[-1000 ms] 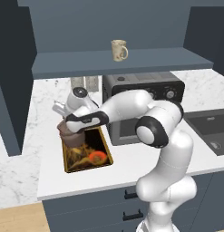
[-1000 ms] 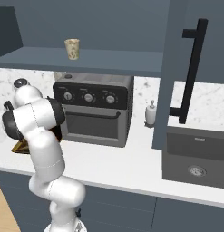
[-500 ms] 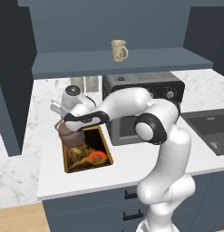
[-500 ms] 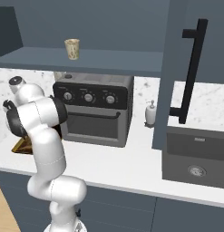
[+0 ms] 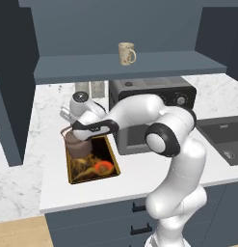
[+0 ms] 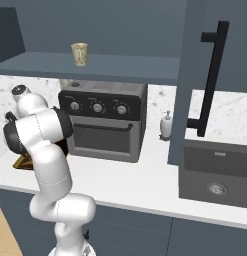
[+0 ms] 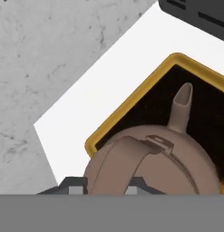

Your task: Pick the kettle from the counter and place it on the tray. Then pick the mug from the cabinet and place it on the tray. Then close the cabinet doors.

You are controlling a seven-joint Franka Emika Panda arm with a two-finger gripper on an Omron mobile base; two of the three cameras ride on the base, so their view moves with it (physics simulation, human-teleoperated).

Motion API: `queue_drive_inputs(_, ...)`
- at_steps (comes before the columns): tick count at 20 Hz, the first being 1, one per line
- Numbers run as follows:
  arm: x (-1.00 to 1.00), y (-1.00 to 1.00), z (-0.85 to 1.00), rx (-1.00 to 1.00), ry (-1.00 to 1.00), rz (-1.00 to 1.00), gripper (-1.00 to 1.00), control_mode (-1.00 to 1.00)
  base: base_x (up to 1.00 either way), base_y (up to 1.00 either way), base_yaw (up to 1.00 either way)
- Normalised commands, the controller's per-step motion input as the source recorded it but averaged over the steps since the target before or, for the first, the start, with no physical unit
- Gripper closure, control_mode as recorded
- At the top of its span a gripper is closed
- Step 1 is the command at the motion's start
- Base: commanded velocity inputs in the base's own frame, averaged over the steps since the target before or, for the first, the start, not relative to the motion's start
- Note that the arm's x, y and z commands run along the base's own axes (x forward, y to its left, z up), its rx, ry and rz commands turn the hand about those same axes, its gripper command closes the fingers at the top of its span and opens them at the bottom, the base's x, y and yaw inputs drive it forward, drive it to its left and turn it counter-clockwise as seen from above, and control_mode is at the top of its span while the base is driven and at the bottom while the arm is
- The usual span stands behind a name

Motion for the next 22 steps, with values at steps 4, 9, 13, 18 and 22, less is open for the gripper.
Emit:
queue_drive_inputs(4, 0.00, -0.34, -0.27, 0.00, -0.03, -0.06, -1.00, -1.00, 0.00, 0.00, 0.00)
queue_drive_inputs(9, -0.02, -0.20, -0.15, 0.01, -0.04, -0.05, -1.00, -1.00, 0.00, 0.00, 0.00)
queue_drive_inputs(13, -0.20, -0.28, 0.00, 0.02, -0.04, -0.06, -1.00, -1.00, 0.00, 0.00, 0.00)
queue_drive_inputs(18, -0.19, -0.25, 0.18, 0.05, -0.02, -0.11, -1.00, -1.00, 0.00, 0.00, 0.00)
queue_drive_inputs(22, -0.48, -0.29, 0.61, 0.07, 0.00, -0.12, -1.00, -1.00, 0.00, 0.00, 0.00)
